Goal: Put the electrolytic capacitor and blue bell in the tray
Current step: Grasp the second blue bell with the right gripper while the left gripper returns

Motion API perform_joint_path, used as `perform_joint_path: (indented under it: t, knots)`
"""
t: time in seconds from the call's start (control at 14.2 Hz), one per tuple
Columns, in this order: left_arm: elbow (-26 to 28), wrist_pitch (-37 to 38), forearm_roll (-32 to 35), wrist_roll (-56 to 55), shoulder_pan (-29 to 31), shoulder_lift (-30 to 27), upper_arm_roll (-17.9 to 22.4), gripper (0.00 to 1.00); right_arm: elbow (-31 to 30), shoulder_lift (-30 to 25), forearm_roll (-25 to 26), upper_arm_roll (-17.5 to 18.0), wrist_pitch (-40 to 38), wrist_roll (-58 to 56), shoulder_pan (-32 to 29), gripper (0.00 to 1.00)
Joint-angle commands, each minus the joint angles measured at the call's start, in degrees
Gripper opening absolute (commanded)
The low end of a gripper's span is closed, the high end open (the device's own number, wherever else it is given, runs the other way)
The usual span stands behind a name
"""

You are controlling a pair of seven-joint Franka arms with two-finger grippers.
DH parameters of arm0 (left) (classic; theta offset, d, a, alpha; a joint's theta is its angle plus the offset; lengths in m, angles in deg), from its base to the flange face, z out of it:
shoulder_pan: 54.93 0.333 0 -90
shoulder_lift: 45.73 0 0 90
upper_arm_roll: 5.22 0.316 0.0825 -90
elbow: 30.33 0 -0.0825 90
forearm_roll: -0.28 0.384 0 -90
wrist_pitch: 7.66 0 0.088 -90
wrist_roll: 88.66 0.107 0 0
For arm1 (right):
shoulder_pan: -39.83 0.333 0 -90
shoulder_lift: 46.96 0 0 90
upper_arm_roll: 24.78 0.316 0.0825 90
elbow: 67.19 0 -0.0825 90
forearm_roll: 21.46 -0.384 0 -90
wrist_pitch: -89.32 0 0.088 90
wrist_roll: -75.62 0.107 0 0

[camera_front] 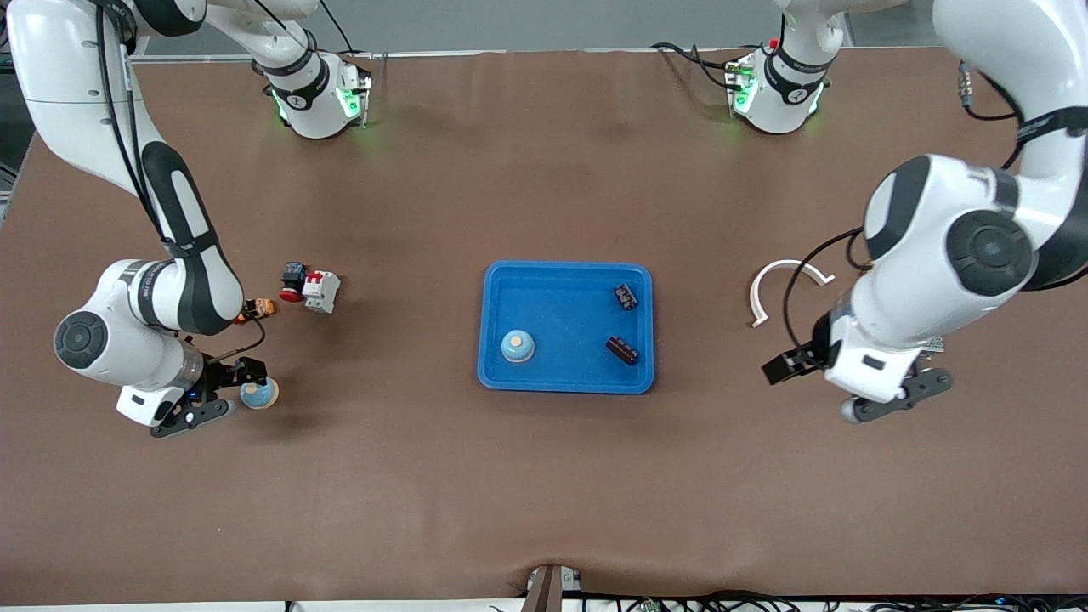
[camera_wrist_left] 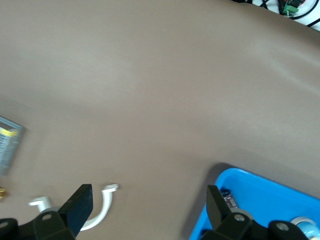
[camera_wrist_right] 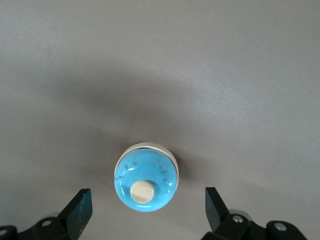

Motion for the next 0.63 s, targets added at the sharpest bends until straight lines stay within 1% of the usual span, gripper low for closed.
perform_joint_path:
  t: [0.0,0.14,0.35,0.56]
  knots:
    - [0.9,3.4,0.9,6.1,1.9,-3.5,-0.1,1.00,1.4,1.5,-0.4,1.2,0.1,-2.6,-1.2,1.00]
    - [0.8,6.4,0.4,10.0,4.5,-4.8,-0.6,1.00,1.3,2.2,-0.3,1.2,1.3,-2.6,-0.9,1.00]
    - [-0.3,9.6,0.5,15.0,5.3,-6.1,-0.2,1.00,1.0,2.6,-0.3,1.2,1.7,-4.9,-1.1,1.00]
    - [-2.7,11.7,0.2,15.1,6.1,-6.1,-0.2,1.00,0.7,2.8,-0.3,1.2,1.7,-5.5,-1.2,1.00]
